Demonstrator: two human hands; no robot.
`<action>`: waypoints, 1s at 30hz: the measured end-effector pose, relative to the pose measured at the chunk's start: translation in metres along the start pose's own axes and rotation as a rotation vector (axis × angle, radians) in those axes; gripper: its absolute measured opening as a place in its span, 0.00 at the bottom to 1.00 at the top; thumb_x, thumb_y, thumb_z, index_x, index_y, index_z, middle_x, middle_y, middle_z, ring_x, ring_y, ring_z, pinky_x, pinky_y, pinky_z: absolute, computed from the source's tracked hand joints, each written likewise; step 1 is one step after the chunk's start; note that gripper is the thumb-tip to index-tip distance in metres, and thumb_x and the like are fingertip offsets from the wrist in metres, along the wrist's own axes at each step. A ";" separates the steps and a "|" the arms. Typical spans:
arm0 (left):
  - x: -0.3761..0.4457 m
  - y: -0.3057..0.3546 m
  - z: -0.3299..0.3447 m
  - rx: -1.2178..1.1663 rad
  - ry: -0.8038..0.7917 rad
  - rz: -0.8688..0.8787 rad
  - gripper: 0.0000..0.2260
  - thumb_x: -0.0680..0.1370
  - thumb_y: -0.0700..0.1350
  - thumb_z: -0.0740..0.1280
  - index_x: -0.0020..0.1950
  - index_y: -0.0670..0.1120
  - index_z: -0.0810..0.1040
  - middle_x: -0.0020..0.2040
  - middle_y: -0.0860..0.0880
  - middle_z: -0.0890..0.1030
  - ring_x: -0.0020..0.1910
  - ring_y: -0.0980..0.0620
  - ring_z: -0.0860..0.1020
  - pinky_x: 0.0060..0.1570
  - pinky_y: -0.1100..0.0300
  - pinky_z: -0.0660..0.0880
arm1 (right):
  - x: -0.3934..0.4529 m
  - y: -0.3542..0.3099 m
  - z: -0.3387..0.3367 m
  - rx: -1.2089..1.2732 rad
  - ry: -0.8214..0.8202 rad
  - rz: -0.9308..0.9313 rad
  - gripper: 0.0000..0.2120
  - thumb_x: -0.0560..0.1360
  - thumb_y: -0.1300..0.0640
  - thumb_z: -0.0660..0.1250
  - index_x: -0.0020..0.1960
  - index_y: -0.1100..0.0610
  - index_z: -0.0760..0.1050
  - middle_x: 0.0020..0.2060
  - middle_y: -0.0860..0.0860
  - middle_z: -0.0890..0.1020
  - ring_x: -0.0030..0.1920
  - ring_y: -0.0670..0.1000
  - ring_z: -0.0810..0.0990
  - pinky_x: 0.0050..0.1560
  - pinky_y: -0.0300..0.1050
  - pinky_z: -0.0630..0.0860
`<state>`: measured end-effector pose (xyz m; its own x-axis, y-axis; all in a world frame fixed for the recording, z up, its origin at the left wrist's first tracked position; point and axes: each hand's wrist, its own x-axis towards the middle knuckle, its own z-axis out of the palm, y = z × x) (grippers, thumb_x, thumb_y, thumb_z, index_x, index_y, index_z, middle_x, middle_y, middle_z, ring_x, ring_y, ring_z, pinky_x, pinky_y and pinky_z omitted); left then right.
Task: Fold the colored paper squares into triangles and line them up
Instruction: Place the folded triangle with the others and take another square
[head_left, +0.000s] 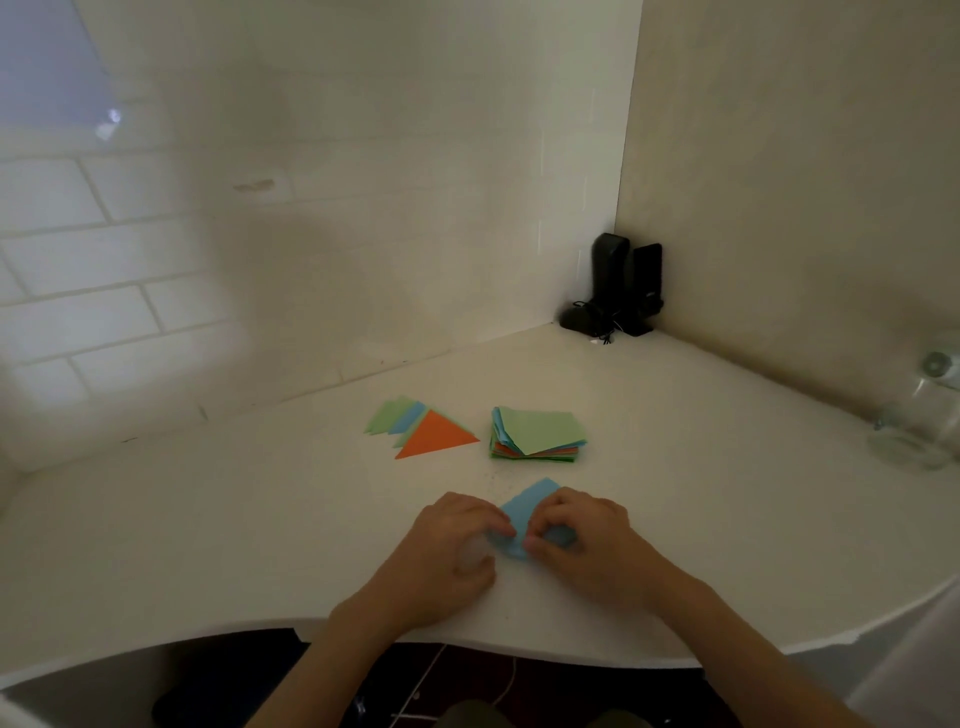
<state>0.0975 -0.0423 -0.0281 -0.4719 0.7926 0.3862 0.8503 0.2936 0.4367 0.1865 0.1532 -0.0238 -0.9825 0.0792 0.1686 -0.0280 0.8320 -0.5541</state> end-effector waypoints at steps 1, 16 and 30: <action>0.002 -0.001 0.002 0.066 0.011 0.031 0.15 0.68 0.45 0.63 0.53 0.54 0.77 0.54 0.57 0.79 0.54 0.56 0.75 0.55 0.57 0.72 | 0.001 0.001 -0.004 0.008 -0.024 -0.011 0.07 0.66 0.35 0.60 0.35 0.37 0.72 0.46 0.37 0.75 0.49 0.36 0.72 0.62 0.49 0.66; 0.014 0.026 0.023 0.455 0.149 0.131 0.05 0.76 0.45 0.62 0.41 0.50 0.75 0.36 0.52 0.74 0.36 0.51 0.71 0.36 0.58 0.65 | -0.013 0.021 -0.005 -0.118 0.086 -0.061 0.29 0.63 0.25 0.54 0.48 0.44 0.79 0.51 0.33 0.76 0.55 0.29 0.69 0.67 0.47 0.57; 0.023 0.009 0.039 0.115 0.157 -0.147 0.13 0.74 0.58 0.60 0.50 0.52 0.75 0.44 0.55 0.78 0.42 0.55 0.71 0.42 0.58 0.70 | -0.006 0.018 0.017 -0.172 0.393 -0.032 0.12 0.69 0.36 0.61 0.38 0.44 0.71 0.38 0.38 0.72 0.40 0.38 0.72 0.50 0.45 0.69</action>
<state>0.1030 -0.0007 -0.0470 -0.6153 0.6468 0.4505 0.7865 0.4658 0.4054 0.1889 0.1580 -0.0485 -0.8357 0.2277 0.4999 0.0067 0.9142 -0.4052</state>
